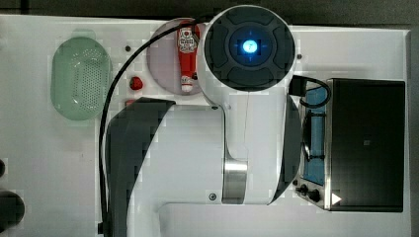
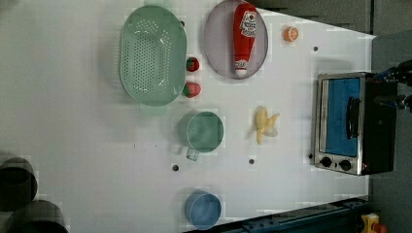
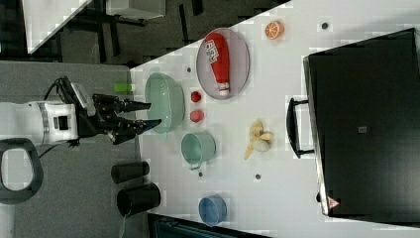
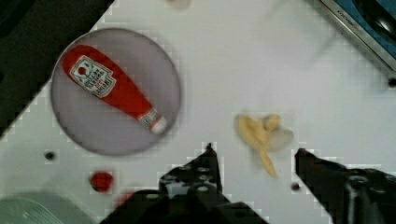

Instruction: Pick Banana and place it in mug.

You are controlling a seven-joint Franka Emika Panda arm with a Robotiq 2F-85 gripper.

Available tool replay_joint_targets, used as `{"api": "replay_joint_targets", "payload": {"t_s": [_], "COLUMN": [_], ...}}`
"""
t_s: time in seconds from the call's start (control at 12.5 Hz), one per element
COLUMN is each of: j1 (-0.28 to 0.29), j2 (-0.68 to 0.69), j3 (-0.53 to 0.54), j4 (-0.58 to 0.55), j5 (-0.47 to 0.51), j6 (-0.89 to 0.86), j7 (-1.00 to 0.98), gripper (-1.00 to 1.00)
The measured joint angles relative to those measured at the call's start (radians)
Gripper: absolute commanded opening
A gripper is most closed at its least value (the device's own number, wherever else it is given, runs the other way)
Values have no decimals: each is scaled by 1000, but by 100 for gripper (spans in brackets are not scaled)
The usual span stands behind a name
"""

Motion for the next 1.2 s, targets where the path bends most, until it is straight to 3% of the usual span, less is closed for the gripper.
{"api": "replay_joint_targets", "payload": {"t_s": [0.24,0.56,0.8,1.2], "j1": [-11,-34,-30,-20], "j2": [-286,-414,-350,-22], "j3": [-36,-50,-43,-3], "j4": [-283,-344,-443,-660], "j5": [13,9,10,-8], "j6": [-202,-92,126,483], "j7": [-13,-104,-187,-440], "gripper": [97,100,100,100]}}
